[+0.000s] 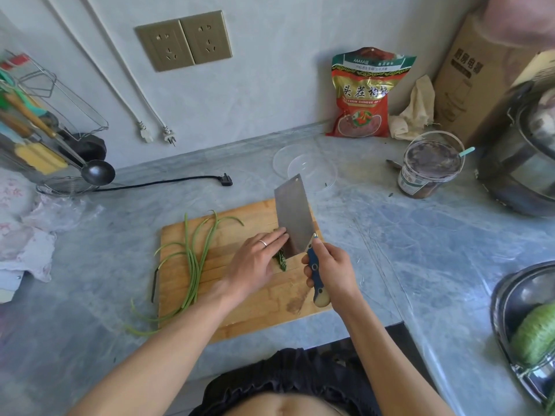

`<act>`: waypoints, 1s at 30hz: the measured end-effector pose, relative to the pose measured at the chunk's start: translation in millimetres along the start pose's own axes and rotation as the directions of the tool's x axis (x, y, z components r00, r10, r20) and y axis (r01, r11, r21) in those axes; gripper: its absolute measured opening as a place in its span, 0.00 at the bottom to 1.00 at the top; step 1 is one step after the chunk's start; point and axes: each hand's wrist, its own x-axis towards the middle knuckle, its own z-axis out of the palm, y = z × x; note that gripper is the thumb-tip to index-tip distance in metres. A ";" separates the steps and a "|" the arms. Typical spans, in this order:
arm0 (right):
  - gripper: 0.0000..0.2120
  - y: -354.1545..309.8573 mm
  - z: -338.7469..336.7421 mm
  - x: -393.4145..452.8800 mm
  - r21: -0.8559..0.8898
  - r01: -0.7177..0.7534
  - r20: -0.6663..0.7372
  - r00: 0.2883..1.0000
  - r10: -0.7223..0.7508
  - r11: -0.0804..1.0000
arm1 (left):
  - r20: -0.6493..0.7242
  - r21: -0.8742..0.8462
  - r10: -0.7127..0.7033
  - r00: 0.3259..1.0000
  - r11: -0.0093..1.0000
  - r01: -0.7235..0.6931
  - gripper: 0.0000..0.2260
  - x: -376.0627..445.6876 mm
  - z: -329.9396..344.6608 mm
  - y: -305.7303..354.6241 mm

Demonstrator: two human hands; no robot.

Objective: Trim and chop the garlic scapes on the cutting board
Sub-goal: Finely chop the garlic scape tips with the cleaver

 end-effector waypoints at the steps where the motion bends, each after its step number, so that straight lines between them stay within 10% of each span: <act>1: 0.17 0.3 -0.5 0.4 0.020 -0.013 -0.014 1.000 0.013 1.000 | 0.005 0.016 -0.009 1.000 1.000 0.009 0.34 -1.7 0.4 -1.9; 14: 0.19 -3.3 -6.8 6.3 -0.007 0.019 -0.099 0.995 -0.020 1.000 | 0.036 0.147 -0.097 0.995 0.985 0.091 0.26 -1.8 1.3 -1.8; 25: 0.16 20.5 -23.9 12.3 -0.575 0.178 -0.087 0.957 -0.276 0.798 | 0.013 -0.037 -0.372 0.928 0.927 0.372 0.24 -0.9 28.0 2.5; 30: 0.17 23.8 -26.6 11.5 -0.552 0.153 -0.124 0.957 -0.263 0.820 | 0.105 0.103 0.024 0.994 0.994 -0.035 0.22 12.6 39.5 9.5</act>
